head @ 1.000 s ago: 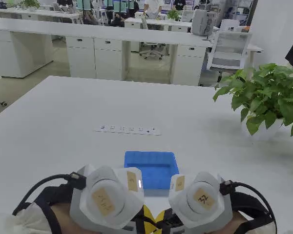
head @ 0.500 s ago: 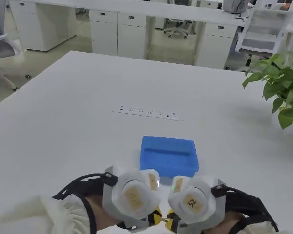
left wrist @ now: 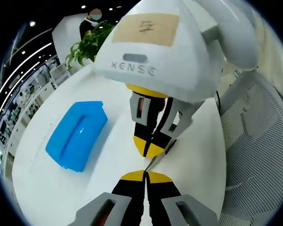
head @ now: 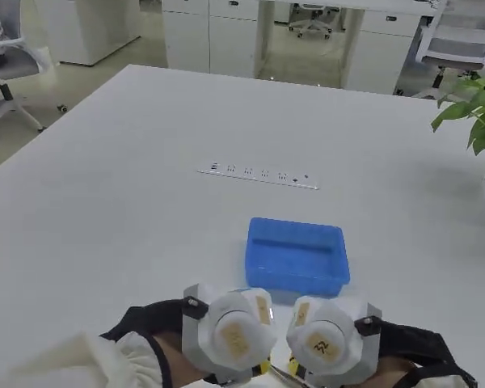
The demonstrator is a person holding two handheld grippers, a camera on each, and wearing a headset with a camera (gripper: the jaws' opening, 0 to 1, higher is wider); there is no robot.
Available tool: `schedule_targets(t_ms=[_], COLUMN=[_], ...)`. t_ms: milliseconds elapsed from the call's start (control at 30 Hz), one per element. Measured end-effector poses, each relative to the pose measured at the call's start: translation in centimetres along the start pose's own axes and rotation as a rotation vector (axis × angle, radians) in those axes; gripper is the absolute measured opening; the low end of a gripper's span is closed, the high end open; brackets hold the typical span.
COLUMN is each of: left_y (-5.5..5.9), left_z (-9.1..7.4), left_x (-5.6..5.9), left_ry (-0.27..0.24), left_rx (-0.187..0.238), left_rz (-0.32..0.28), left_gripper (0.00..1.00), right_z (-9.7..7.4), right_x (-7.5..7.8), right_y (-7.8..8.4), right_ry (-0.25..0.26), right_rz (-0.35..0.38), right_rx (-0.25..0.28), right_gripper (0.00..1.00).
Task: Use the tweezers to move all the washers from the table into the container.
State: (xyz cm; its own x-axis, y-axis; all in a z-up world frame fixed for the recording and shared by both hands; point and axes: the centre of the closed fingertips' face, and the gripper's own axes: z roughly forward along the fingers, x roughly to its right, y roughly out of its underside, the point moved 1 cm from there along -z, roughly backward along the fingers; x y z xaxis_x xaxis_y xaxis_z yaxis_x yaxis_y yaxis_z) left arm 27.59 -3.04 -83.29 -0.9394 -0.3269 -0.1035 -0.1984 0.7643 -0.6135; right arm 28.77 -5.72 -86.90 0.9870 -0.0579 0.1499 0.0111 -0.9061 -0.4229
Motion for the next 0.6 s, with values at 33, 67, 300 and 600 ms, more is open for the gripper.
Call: schedule_targets(t_ms=[33,67,300,600], left_y=[0.0,0.0,-0.1,0.0], left_z=[-0.1,-0.1,0.2,0.9], left_x=[0.0,-0.1,-0.3,-0.1], left_ry=[-0.001,-0.003,-0.001,-0.004], left_rx=[0.000,0.002,0.015,0.005], left_rz=[0.000,-0.002,-0.053,-0.040], left_gripper=[0.00,0.00,0.00,0.00], right_z=[0.0,0.0,-1.2,-2.7], right_x=[0.0,-0.1,0.1,-0.3], right_y=[0.0,0.0,-0.1,0.7], right_ry=[0.004,0.008,0.010,0.021], right_rz=[-0.006,-0.015,0.085,0.226], right_rx=[-0.001,-0.003,0.044,0.094], right_gripper=[0.00,0.00,0.00,0.05])
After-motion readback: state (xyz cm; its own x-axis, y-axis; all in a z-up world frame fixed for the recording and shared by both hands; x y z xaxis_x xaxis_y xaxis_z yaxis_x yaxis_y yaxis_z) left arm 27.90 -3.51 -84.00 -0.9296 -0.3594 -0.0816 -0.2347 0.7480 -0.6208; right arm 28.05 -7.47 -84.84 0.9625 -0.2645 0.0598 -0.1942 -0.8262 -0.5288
